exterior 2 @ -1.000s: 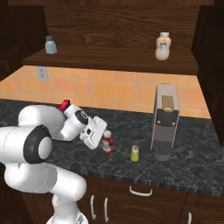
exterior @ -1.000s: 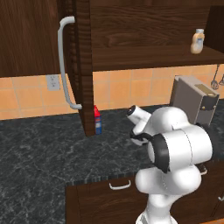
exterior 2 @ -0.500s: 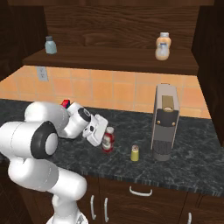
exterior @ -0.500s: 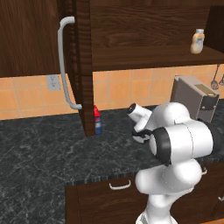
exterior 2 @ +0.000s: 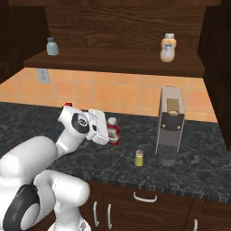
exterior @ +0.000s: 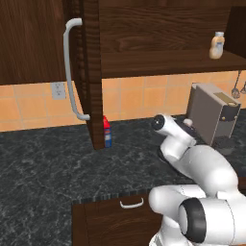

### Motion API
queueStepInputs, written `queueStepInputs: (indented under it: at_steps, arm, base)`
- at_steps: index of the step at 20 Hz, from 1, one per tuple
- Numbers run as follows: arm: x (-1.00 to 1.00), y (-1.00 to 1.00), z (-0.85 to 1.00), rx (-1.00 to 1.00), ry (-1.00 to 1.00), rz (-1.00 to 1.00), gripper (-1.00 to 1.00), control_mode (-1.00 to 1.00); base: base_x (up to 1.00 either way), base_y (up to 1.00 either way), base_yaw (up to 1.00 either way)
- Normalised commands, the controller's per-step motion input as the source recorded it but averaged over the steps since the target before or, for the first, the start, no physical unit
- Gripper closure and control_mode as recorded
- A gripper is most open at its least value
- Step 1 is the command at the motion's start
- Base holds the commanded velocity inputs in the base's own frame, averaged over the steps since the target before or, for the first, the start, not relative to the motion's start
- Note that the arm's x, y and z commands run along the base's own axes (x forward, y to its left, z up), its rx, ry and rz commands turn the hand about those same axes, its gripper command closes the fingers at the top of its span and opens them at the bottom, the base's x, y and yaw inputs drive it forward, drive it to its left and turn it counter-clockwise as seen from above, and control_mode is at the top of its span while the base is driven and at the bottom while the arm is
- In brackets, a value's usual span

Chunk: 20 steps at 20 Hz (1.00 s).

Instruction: Put the shaker and condiment bottle from the counter next to their counterparts in the cabinet.

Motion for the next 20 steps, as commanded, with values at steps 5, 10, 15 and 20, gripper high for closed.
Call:
queueStepInputs:
  at_steps: [5,10,15,20]
  arm:
    - [-0.56,-0.38,0.86,-0.05,-0.25,0.23,1.0,-1.0]
    - [-0.37,-0.09,0.95,-0.09,-0.15,0.2,1.0,-1.0]
    - [-0.22,0.06,1.0,-0.12,0.04,0.17,1.0,-1.0]
    - [-0.31,0.18,1.0,-0.05,0.24,0.09,1.0,-1.0]
  base:
    - [0.0,0.0,0.0]
    - [0.0,0.0,0.0]
    - [0.0,0.0,0.0]
    - [0.0,0.0,0.0]
